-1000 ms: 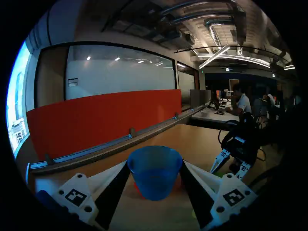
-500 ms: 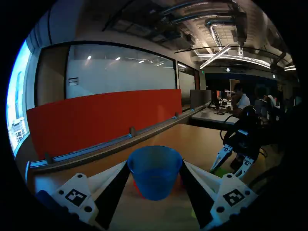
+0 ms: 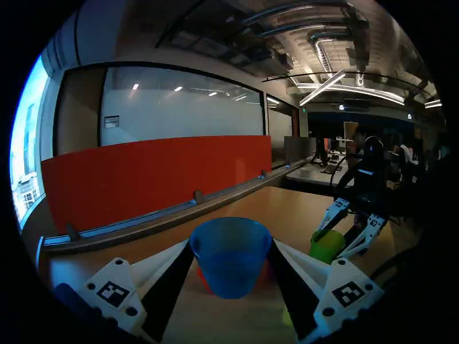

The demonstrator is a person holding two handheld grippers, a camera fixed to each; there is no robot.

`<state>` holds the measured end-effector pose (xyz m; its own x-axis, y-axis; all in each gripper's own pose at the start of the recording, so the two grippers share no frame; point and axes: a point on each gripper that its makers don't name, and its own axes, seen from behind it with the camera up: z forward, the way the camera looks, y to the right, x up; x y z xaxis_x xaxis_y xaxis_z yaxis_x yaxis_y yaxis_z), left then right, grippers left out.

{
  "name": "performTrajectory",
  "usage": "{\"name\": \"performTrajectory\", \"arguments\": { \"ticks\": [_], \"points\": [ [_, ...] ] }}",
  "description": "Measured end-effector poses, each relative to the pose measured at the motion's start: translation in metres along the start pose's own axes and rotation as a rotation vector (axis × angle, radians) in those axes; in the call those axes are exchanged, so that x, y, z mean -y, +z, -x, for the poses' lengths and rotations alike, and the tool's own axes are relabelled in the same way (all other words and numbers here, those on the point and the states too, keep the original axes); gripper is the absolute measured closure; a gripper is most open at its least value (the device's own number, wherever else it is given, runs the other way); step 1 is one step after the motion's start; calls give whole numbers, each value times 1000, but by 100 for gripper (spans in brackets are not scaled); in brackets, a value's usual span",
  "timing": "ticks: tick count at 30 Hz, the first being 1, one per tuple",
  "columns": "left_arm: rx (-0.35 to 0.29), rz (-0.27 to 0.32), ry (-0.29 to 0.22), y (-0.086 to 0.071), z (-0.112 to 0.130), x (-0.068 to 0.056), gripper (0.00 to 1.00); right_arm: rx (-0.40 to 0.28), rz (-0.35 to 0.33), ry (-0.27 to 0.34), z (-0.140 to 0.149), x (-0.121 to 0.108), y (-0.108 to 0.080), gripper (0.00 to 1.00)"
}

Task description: Pour water

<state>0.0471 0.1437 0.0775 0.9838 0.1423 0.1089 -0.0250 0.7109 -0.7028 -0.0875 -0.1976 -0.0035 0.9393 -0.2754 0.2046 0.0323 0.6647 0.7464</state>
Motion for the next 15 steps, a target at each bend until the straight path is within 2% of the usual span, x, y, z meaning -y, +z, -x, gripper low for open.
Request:
{"name": "performTrajectory", "arguments": {
  "ticks": [6, 15],
  "points": [
    [-11, 2, -15, 0, 0, -2, 13, -51, 9, -9, -26, -3, -1, 9],
    [-18, -9, -7, -1, -1, -3, 13, -150, -4, -17, -65, -2, -4, 9]
  ]
}}
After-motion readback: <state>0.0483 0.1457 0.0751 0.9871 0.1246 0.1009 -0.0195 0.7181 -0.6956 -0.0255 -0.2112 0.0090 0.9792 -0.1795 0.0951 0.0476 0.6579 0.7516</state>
